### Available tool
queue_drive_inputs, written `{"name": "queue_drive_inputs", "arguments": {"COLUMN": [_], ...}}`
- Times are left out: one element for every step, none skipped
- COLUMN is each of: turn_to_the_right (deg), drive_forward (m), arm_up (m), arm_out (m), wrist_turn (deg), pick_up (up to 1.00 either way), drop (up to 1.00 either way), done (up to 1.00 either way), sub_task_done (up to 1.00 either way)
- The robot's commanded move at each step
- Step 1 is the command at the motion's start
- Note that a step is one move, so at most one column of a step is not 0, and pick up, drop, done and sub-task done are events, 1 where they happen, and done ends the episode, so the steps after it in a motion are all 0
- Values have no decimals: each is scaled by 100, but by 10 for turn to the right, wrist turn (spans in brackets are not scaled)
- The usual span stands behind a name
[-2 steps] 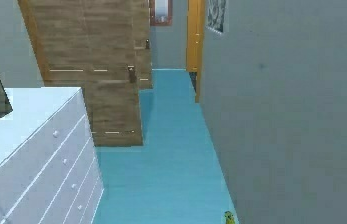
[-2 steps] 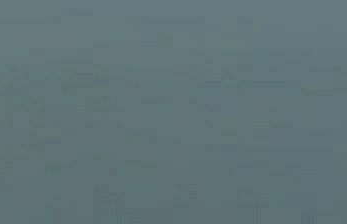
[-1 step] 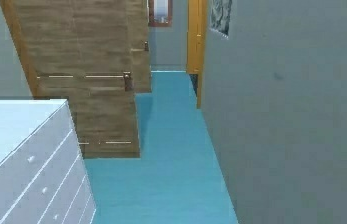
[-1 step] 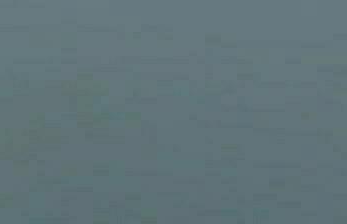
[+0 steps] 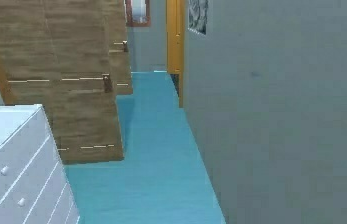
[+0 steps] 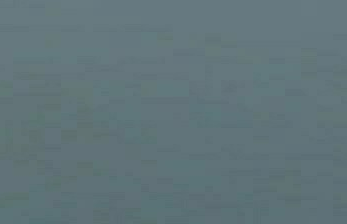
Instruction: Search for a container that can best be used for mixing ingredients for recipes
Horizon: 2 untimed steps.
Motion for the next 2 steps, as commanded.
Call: {"name": "queue_drive_inputs", "arguments": {"turn_to_the_right": [0, 0], "drive_forward": [100, 100], "arm_up": [0, 0], "arm_out": [0, 0], "wrist_turn": [0, 0], "pick_up": [0, 0], "drop": [0, 0], "done": [0, 0], "sub_task_done": [0, 0]}}
